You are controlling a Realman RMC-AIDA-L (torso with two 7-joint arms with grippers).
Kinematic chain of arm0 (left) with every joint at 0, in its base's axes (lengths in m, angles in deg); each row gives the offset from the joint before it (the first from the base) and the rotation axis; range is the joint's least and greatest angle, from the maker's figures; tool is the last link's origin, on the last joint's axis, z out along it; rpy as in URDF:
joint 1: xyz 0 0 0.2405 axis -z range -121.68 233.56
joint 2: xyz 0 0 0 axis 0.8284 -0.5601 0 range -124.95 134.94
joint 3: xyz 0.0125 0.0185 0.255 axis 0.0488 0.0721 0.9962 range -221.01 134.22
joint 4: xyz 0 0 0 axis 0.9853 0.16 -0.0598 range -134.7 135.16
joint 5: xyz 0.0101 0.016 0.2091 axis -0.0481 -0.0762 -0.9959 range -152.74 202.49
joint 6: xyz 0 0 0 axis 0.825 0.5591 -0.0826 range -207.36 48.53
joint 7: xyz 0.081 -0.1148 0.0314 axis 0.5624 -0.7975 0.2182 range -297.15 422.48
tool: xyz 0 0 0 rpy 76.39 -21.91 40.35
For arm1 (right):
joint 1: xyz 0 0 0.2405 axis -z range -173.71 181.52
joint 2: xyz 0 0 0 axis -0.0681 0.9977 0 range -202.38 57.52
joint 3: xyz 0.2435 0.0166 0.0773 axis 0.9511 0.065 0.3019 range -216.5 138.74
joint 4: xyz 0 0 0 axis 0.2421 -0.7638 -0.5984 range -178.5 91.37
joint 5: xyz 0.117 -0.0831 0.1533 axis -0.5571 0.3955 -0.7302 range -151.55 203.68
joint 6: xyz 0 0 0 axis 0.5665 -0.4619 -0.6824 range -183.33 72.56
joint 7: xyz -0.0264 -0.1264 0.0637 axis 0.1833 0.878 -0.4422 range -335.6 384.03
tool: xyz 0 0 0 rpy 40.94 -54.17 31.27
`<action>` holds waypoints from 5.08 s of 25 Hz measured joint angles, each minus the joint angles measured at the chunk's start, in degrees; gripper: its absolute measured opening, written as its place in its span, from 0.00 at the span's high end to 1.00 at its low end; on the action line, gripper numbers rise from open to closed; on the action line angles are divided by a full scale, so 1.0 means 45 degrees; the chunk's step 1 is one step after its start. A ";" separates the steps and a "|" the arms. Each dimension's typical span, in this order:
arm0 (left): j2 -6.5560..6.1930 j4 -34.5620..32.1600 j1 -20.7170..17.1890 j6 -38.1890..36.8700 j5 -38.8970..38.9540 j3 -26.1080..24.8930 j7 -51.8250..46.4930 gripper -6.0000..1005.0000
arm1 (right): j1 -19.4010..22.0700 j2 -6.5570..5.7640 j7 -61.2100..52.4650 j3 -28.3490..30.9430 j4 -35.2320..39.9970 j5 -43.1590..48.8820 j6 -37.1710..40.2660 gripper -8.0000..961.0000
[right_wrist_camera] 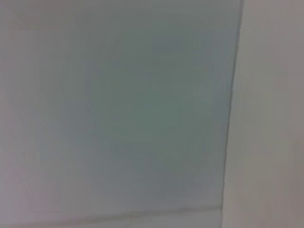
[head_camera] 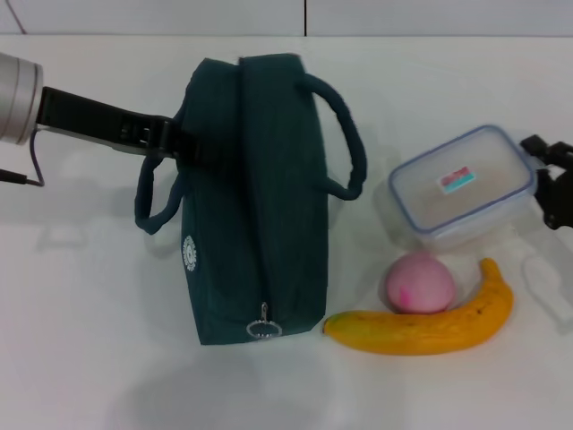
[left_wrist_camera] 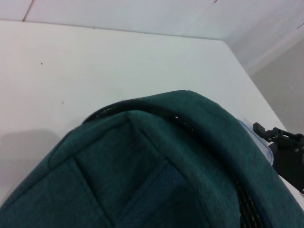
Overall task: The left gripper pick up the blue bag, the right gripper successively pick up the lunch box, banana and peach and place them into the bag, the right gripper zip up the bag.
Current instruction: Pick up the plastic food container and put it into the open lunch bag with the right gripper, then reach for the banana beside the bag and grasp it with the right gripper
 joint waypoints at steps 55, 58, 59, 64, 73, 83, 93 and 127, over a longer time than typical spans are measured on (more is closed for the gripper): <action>0.0297 0.0132 0.0680 0.0095 0.0016 0.0081 0.0111 0.93 | -0.4099 0.0040 0.0538 0.1478 -0.1989 0.1100 0.3334 0.88; 0.0275 0.0136 0.0639 0.0098 -0.0017 0.0077 0.0113 0.93 | -0.3306 0.0041 0.0590 0.1548 -0.1648 0.1162 0.3513 0.88; 0.0259 0.0137 0.0621 0.0098 -0.0028 0.0070 0.0115 0.93 | -0.3065 0.0042 0.0594 0.1551 -0.1500 0.1166 0.3595 0.88; 0.0258 0.0142 0.0654 0.0098 -0.0025 0.0070 0.0125 0.93 | -0.2420 0.0041 0.0767 0.1433 -0.0815 0.1568 0.3526 0.88; 0.0347 0.0143 0.0717 0.0097 0.0022 0.0092 0.0139 0.93 | -0.3667 0.0043 0.2616 0.1419 -0.0488 0.4156 0.2240 0.90; 0.0459 0.0142 0.0652 0.0097 0.0024 0.0098 0.0247 0.93 | -0.4220 -0.0003 0.4941 0.1180 0.0518 0.6304 0.1676 0.91; 0.0478 0.0142 0.0589 0.0063 0.0022 0.0098 0.0255 0.93 | -0.4176 -0.0064 0.6508 0.1106 0.1738 0.6242 0.2212 0.69; 0.0488 0.0143 0.0328 0.0091 0.0041 -0.0019 0.0132 0.93 | -0.1014 -0.0031 -0.3303 -1.3613 2.1384 1.0607 0.4698 0.33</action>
